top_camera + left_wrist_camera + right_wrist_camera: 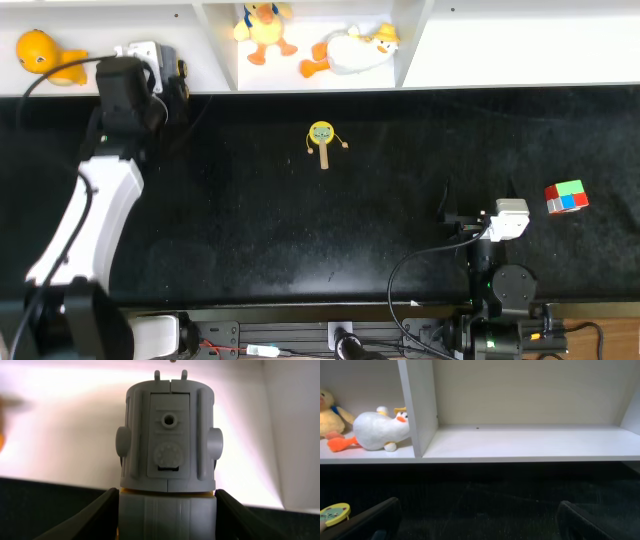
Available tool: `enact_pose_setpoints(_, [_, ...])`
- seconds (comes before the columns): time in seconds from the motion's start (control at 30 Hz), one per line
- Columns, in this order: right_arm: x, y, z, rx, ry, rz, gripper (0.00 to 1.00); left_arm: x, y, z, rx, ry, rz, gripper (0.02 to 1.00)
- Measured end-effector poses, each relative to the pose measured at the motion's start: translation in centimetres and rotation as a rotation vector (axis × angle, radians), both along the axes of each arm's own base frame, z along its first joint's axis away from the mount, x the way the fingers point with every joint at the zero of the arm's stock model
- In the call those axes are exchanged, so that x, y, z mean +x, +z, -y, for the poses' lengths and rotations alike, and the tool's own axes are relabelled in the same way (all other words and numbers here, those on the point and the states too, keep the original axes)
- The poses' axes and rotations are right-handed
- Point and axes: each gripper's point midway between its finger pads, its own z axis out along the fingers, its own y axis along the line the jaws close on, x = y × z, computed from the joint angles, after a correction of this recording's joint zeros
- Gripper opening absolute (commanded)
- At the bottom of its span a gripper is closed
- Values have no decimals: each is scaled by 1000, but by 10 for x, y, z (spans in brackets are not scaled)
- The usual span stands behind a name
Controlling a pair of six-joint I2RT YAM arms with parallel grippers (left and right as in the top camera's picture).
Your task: Store Toys
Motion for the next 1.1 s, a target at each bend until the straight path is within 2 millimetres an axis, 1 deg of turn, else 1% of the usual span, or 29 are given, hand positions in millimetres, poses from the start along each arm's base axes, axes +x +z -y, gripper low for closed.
enact_pose_setpoints(0.07, [0, 0, 0, 0, 1, 0, 993, 9, -5, 0, 0, 0, -17, 402])
enact_pose_setpoints(0.17, [0, 0, 0, 0, 0, 0, 996, 26, -6, -1, -1, 0, -17, 402])
enact_pose_setpoints(0.23, [0, 0, 0, 0, 1, 0, 996, 33, -6, -1, -1, 0, -16, 402])
enact_pose_setpoints(0.27, [0, 0, 0, 0, 1, 0, 996, 36, -6, -1, -1, -1, -16, 481])
enact_pose_setpoints(0.3, [0, 0, 0, 0, 1, -1, 996, 38, -7, -1, -1, -1, -17, 667])
enact_pose_setpoints(0.33, [0, 0, 0, 0, 1, 0, 998, 40, -8, -1, -1, -1, -19, 812])
enact_pose_setpoints(0.37, [0, 0, 0, 0, 1, 0, 991, 41, -9, -1, -2, 0, -22, 978])
enact_pose_setpoints(0.4, [0, 0, 0, 0, 0, 0, 998, 41, -12, -1, -3, 1, -28, 998])
enact_pose_setpoints(0.6, [0, 0, 0, 0, 1, 0, 993, 32, -23, -1, -3, -1, -87, 998])
enact_pose_setpoints(0.7, [0, 0, 0, 0, 0, 0, 996, 26, -24, -1, -2, 1, -95, 998])
enact_pose_setpoints(0.77, [0, 0, 0, 0, 1, 0, 996, 12, -25, -3, 7, 10, -85, 996])
enact_pose_setpoints(0.83, [0, 0, 0, 0, 0, 0, 993, -10, -23, -5, 19, 23, -62, 998])
enact_pose_setpoints(0.93, [0, 0, 0, 0, 0, 0, 996, -55, -24, -8, 35, 43, -47, 998])
enact_pose_setpoints(0.97, [0, 0, 0, -1, 0, -1, 996, -84, -28, -9, 43, 51, -59, 998])
enact_pose_setpoints(1.07, [0, -1, 0, 0, 0, -2, 996, -125, -30, -10, 51, 61, -25, 996])
enact_pose_setpoints(1.1, [0, 0, 0, 0, 0, 0, 996, -135, -30, -10, 51, 62, -1, 998])
